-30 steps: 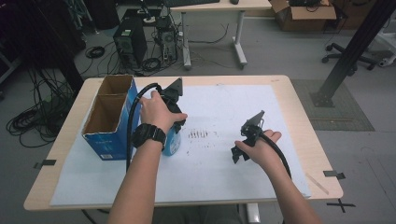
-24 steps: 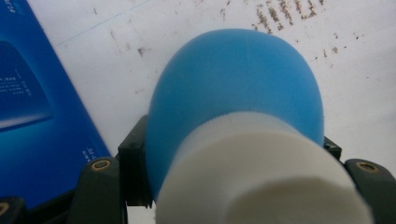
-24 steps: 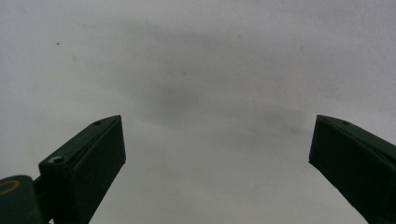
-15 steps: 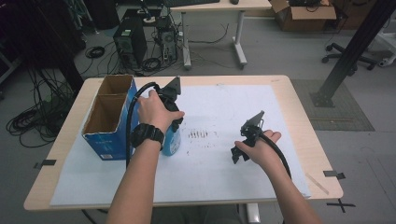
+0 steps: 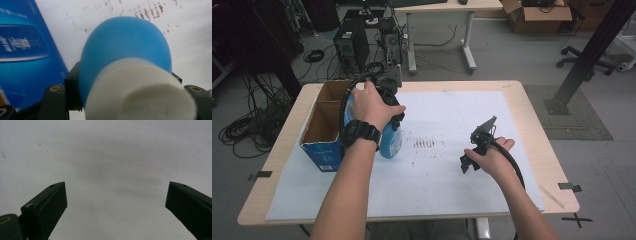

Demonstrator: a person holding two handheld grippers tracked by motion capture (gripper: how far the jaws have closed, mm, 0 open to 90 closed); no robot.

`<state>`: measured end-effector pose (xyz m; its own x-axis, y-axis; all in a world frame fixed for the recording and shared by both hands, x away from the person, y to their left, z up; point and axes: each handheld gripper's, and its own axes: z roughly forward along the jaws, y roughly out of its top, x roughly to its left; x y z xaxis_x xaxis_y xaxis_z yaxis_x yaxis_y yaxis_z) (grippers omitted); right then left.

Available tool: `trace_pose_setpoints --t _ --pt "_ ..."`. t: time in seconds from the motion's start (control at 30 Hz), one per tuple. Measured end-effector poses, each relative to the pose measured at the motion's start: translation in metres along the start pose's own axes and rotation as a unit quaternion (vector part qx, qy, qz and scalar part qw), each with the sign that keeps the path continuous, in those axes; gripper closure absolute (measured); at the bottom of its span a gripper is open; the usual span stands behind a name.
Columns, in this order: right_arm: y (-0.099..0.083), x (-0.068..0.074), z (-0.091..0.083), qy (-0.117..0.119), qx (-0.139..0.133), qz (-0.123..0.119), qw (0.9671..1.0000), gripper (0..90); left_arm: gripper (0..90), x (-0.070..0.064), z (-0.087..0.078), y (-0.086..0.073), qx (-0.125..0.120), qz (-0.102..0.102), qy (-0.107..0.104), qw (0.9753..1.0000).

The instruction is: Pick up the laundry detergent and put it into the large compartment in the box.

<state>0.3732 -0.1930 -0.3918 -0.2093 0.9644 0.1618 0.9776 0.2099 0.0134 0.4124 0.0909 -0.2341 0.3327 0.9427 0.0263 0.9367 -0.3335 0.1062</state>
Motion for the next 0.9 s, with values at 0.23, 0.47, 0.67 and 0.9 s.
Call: trace_pose_setpoints --t 0.23,0.47,0.67,0.9 --pt "0.001 0.004 -0.004 0.002 0.0 -0.005 1.0 3.9 37.5 0.002 -0.035 0.0 -0.008 0.004 -0.002 1.0" --pt "0.003 0.006 -0.007 0.003 -0.002 -0.005 1.0 3.9 37.5 0.007 -0.065 0.001 -0.015 0.006 0.004 0.9999" --pt "0.005 0.007 -0.01 0.005 -0.003 -0.006 1.0 3.9 37.6 0.014 -0.082 0.002 -0.018 0.004 0.01 0.9998" --pt "0.007 0.007 -0.014 0.005 -0.004 -0.005 1.0 3.8 37.6 0.027 -0.107 0.002 -0.023 -0.001 0.005 0.9997"
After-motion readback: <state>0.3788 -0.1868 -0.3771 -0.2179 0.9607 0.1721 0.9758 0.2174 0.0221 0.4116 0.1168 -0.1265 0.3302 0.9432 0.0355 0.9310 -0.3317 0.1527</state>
